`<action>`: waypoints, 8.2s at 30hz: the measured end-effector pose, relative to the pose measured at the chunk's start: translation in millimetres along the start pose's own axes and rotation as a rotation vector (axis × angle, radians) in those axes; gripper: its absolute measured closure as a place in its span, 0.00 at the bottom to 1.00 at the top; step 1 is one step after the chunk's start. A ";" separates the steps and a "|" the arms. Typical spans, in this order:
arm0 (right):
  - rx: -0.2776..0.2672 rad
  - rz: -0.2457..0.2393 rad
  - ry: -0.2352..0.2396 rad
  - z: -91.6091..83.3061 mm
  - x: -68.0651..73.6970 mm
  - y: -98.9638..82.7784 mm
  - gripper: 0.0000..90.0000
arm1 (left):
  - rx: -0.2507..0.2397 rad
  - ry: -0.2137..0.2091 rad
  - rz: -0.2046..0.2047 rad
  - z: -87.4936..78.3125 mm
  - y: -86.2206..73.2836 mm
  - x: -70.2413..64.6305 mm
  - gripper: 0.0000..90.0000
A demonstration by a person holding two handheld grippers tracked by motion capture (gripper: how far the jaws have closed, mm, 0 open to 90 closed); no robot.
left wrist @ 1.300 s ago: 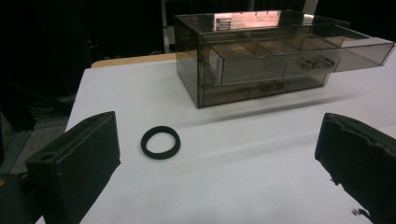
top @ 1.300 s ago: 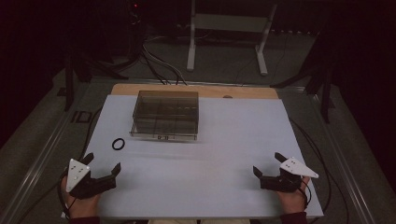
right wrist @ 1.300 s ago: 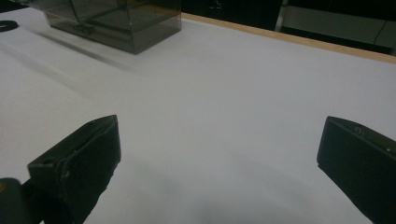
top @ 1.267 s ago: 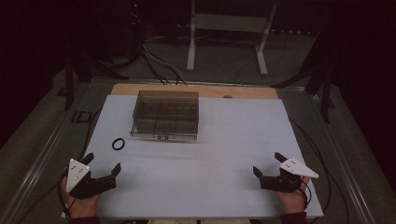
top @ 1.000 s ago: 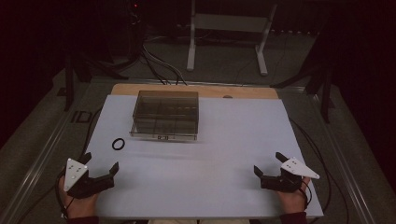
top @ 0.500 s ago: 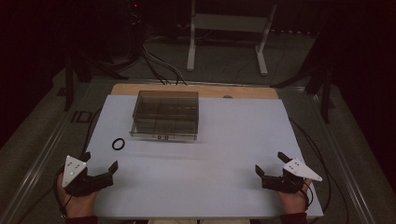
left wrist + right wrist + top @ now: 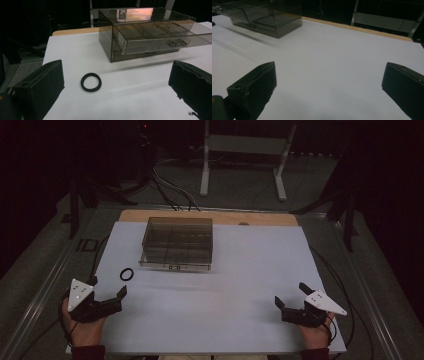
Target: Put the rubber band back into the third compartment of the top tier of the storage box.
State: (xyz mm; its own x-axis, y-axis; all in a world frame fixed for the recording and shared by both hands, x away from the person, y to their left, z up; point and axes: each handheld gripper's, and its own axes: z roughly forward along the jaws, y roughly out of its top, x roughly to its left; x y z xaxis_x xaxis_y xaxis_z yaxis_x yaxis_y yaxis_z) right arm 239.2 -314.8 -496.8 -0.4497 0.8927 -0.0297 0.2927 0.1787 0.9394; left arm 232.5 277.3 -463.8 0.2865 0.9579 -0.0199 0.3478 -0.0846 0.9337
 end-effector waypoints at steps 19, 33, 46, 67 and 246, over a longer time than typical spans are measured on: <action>-0.015 0.004 -0.020 -2.2 -0.1 0.8 0.00 | 0.000 -0.018 0.001 25.3 15.0 3.4 0.01; -0.014 0.002 -0.021 -1.8 0.2 0.7 0.00 | 0.014 -0.015 -0.010 42.9 20.9 11.3 0.01; -0.007 -0.004 -0.019 -0.5 0.9 0.5 0.00 | 0.053 0.007 -0.014 60.5 21.1 18.8 0.01; -0.003 -0.011 -0.023 -0.1 1.8 0.7 0.00 | 0.121 0.027 -0.041 82.8 13.8 29.4 0.03; -0.001 -0.015 -0.031 0.3 -0.3 0.8 0.00 | 0.165 -0.220 0.011 132.8 100.7 -75.3 0.99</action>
State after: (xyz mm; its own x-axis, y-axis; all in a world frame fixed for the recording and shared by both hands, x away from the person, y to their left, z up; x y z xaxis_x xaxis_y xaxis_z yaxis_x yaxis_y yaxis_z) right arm 239.8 -314.8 -496.1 -0.4276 0.9024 -0.0541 0.2856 0.1916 0.9390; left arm 364.5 160.2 -415.7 0.4718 0.8756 -0.1037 0.4794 -0.1560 0.8636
